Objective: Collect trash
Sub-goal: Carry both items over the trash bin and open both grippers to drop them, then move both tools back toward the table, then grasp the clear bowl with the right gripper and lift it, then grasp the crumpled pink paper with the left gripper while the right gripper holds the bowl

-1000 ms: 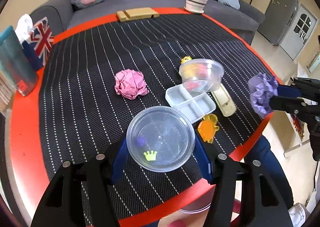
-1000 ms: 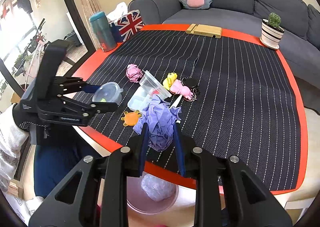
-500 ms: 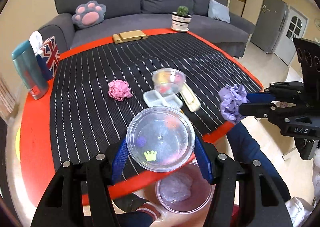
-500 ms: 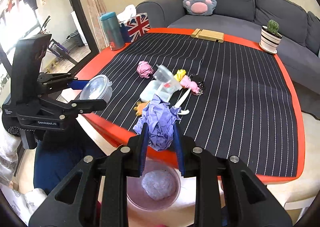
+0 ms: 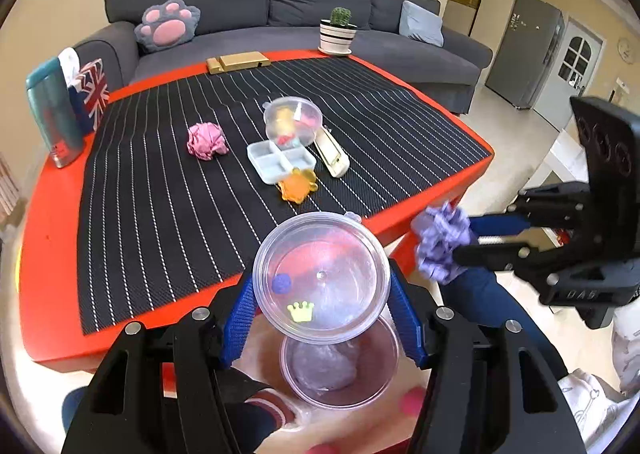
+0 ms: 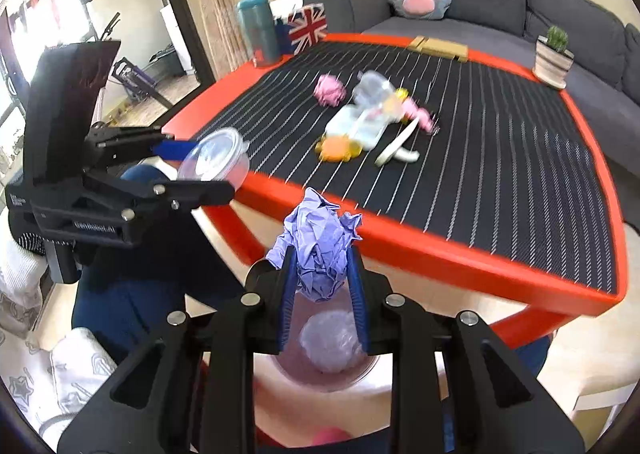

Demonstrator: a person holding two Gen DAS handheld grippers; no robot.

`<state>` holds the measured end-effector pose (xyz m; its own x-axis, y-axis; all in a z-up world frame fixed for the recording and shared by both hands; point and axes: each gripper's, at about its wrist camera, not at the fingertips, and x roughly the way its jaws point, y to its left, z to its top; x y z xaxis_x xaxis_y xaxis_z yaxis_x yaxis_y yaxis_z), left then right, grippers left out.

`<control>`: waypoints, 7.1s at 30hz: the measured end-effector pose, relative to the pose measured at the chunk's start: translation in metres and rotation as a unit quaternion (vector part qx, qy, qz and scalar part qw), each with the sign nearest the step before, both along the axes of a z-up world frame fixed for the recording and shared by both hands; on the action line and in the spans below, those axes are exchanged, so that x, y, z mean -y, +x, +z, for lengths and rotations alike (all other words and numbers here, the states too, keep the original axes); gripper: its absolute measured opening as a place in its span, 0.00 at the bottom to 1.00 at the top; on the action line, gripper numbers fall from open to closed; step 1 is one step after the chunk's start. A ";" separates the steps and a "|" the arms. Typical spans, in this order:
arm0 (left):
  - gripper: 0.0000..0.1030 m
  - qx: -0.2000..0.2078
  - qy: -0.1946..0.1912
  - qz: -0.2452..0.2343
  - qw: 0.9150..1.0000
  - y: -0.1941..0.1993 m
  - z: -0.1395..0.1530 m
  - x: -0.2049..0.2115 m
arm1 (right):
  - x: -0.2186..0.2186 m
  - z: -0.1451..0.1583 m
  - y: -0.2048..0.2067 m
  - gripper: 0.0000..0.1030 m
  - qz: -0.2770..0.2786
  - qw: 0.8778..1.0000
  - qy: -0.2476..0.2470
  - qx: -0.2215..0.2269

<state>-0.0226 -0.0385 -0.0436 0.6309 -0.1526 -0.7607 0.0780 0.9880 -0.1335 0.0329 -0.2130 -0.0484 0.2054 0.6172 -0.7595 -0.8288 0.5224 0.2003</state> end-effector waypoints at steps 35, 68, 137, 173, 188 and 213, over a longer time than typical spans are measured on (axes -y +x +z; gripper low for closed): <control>0.61 -0.022 -0.009 -0.048 0.999 -0.007 -0.019 0.031 | 0.027 0.003 0.013 0.88 -0.053 0.998 0.024 -0.007; 0.92 -0.001 -0.029 -0.005 1.000 -0.008 -0.009 0.008 | 0.018 0.005 0.017 0.94 -0.048 0.998 0.029 -0.009; 0.92 -0.019 -0.021 0.035 0.999 0.057 0.009 -0.071 | -0.151 0.003 0.139 0.28 0.078 0.989 -0.113 0.054; 0.92 -0.095 0.004 0.038 0.995 0.165 0.001 -0.088 | -0.068 0.039 0.170 0.23 -0.018 0.998 -0.063 0.015; 0.91 -0.158 0.005 0.090 0.983 0.199 -0.035 -0.101 | -0.055 0.035 0.175 0.23 -0.028 0.998 -0.063 0.010; 0.35 -0.045 0.053 0.064 0.996 0.160 0.005 -0.084 | -0.048 0.039 0.160 0.23 -0.040 0.998 -0.046 0.030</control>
<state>0.1378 0.0459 -0.0389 0.5692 0.0089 -0.8221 -0.0563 0.9980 -0.0283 0.1929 -0.1649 -0.0095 0.2984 0.5257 -0.7966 -0.7933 0.6007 0.0993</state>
